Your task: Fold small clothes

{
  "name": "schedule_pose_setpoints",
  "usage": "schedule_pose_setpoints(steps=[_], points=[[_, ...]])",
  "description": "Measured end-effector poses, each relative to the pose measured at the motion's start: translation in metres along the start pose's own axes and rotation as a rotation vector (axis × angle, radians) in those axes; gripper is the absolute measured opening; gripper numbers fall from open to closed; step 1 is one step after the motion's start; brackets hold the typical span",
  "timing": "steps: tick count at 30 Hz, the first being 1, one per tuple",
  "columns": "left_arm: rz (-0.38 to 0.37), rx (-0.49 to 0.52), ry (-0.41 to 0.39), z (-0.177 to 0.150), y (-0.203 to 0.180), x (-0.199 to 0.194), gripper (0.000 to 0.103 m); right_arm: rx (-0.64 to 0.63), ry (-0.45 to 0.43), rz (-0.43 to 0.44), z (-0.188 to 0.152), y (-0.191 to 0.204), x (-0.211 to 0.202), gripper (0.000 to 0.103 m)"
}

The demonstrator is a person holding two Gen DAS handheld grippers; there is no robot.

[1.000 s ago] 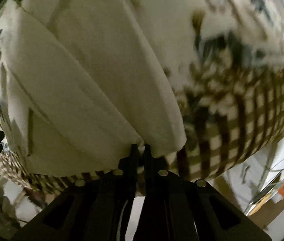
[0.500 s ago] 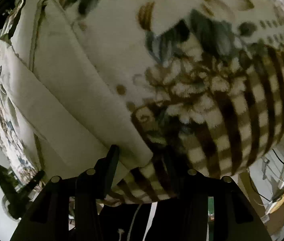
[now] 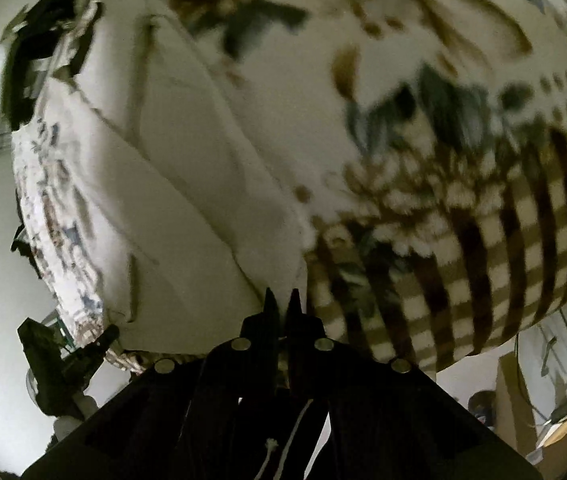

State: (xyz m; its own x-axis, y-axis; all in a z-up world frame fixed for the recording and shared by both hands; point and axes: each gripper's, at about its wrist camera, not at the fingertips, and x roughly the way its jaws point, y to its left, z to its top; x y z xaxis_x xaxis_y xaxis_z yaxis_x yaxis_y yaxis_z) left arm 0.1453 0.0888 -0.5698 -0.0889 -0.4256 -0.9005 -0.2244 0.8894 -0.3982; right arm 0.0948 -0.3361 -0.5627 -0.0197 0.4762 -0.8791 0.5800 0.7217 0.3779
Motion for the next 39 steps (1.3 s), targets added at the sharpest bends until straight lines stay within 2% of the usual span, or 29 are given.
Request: schedule_pose_setpoints(steps=[3,6,11,13,16,17,18,19,20,21,22,24,30,33,36,37,39], points=[[-0.073,-0.065,-0.026,0.011,-0.002,-0.021,0.002,-0.044,-0.018,0.010,0.011,0.022,-0.018,0.003],[-0.128,-0.096,-0.064,0.041,-0.009,-0.037,0.002,-0.065,-0.041,0.043,0.029,0.045,-0.031,0.003],[-0.178,-0.098,-0.156,0.110,-0.028,-0.047,0.002,-0.117,-0.119,0.065,0.093,0.087,-0.041,0.003],[-0.194,-0.099,-0.168,0.135,-0.035,-0.042,0.003,-0.128,-0.157,0.057,0.123,0.100,-0.039,0.003],[-0.241,-0.148,-0.167,0.172,-0.030,-0.028,0.004,-0.084,-0.165,0.090,0.160,0.109,-0.031,0.004],[-0.256,-0.174,-0.160,0.180,-0.028,-0.026,0.005,-0.069,-0.166,0.109,0.168,0.111,-0.030,0.006],[-0.268,-0.192,-0.164,0.181,-0.023,-0.029,0.009,-0.062,-0.164,0.125,0.174,0.107,-0.032,0.013],[-0.275,-0.196,-0.182,0.183,-0.021,-0.034,0.020,-0.060,-0.171,0.138,0.176,0.107,-0.034,0.020],[-0.270,-0.192,-0.215,0.177,-0.015,-0.044,0.028,-0.073,-0.195,0.142,0.176,0.109,-0.041,0.041],[-0.260,-0.185,-0.236,0.172,-0.013,-0.050,0.051,-0.099,-0.224,0.131,0.173,0.111,-0.048,0.054],[-0.248,-0.174,-0.261,0.165,-0.009,-0.057,0.064,-0.124,-0.244,0.112,0.168,0.113,-0.053,0.055],[-0.195,-0.137,-0.286,0.151,-0.005,-0.063,0.065,-0.183,-0.259,0.067,0.159,0.115,-0.061,0.055],[-0.015,0.058,-0.236,0.143,-0.039,-0.033,0.065,-0.267,-0.212,-0.050,0.145,0.113,-0.046,0.055],[0.034,0.150,-0.239,0.146,-0.063,-0.020,0.065,-0.298,-0.213,-0.075,0.146,0.120,-0.042,0.055],[0.081,0.209,-0.245,0.152,-0.080,-0.010,0.065,-0.359,-0.234,-0.141,0.148,0.134,-0.037,0.054],[0.090,0.225,-0.245,0.155,-0.085,-0.006,0.065,-0.378,-0.237,-0.159,0.148,0.138,-0.036,0.052],[0.109,0.252,-0.241,0.157,-0.092,-0.001,0.065,-0.439,-0.246,-0.187,0.147,0.150,-0.031,0.037]])
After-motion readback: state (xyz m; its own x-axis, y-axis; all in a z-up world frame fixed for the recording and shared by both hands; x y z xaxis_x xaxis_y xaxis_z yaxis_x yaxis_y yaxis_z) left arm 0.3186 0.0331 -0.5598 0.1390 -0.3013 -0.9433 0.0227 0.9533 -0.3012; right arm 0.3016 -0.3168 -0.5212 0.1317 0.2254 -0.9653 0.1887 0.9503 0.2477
